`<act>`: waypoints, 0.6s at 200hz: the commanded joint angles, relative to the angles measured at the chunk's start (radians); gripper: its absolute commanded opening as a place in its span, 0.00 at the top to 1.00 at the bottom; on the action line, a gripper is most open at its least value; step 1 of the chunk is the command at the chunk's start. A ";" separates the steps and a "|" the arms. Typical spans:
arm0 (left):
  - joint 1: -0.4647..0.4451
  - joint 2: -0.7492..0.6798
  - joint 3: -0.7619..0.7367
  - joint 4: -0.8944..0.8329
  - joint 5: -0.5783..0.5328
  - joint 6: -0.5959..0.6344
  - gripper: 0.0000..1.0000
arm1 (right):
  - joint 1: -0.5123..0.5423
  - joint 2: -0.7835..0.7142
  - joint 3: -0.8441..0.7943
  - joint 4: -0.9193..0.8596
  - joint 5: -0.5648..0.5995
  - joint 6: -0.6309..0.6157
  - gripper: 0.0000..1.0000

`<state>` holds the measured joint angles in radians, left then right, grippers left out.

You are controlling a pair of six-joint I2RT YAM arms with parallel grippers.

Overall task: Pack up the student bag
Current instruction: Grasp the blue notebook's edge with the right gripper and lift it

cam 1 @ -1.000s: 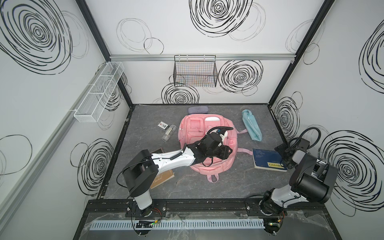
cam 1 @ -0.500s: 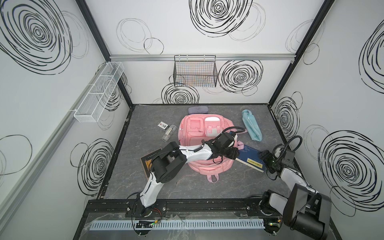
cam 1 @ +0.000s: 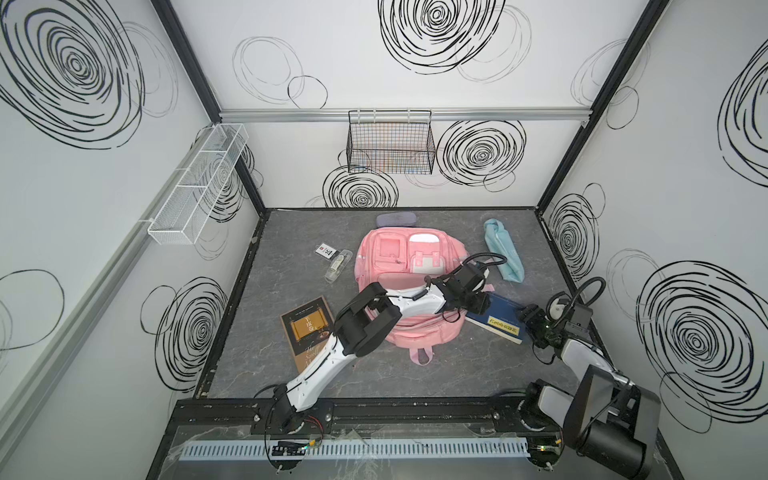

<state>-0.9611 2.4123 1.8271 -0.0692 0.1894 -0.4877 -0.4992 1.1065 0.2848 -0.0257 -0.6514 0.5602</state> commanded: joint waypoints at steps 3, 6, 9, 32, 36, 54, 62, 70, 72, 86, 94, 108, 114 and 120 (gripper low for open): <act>0.005 0.070 0.002 -0.083 -0.006 -0.006 0.48 | 0.005 -0.013 -0.046 -0.078 -0.132 -0.005 0.39; 0.005 0.073 0.001 -0.084 -0.004 -0.008 0.48 | 0.004 -0.020 -0.048 -0.073 -0.143 -0.005 0.40; 0.005 0.076 -0.001 -0.083 0.001 -0.011 0.48 | 0.004 -0.027 -0.050 -0.070 -0.155 -0.005 0.41; 0.000 0.081 -0.039 -0.058 0.010 -0.023 0.48 | 0.001 -0.078 -0.064 -0.048 -0.253 0.001 0.52; -0.001 0.080 -0.047 -0.052 0.009 -0.025 0.49 | 0.001 -0.086 -0.068 -0.043 -0.273 0.004 0.54; -0.003 0.080 -0.074 -0.029 0.022 -0.040 0.49 | -0.001 -0.113 -0.083 -0.017 -0.353 0.015 0.62; -0.003 0.081 -0.086 -0.016 0.031 -0.049 0.49 | -0.001 -0.123 -0.092 0.001 -0.382 0.023 0.63; -0.004 0.081 -0.098 -0.003 0.037 -0.054 0.49 | -0.004 -0.131 -0.104 0.027 -0.410 0.040 0.65; -0.004 0.081 -0.101 -0.001 0.039 -0.057 0.49 | -0.005 -0.133 -0.108 0.037 -0.417 0.046 0.65; -0.003 0.080 -0.123 0.023 0.049 -0.071 0.49 | -0.005 -0.145 -0.134 0.100 -0.450 0.085 0.65; -0.003 0.080 -0.135 0.033 0.056 -0.078 0.49 | -0.007 -0.149 -0.146 0.122 -0.446 0.103 0.56; -0.003 0.073 -0.164 0.057 0.063 -0.092 0.50 | -0.007 -0.149 -0.166 0.157 -0.421 0.134 0.50; -0.002 0.068 -0.177 0.072 0.066 -0.100 0.50 | -0.008 -0.147 -0.177 0.175 -0.410 0.151 0.50; -0.001 0.063 -0.189 0.084 0.071 -0.108 0.50 | -0.009 -0.142 -0.186 0.202 -0.403 0.168 0.51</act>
<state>-0.9516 2.4195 1.7329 0.1284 0.2123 -0.5346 -0.5125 0.9703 0.1276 0.0402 -0.9649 0.6476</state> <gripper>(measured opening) 0.501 0.497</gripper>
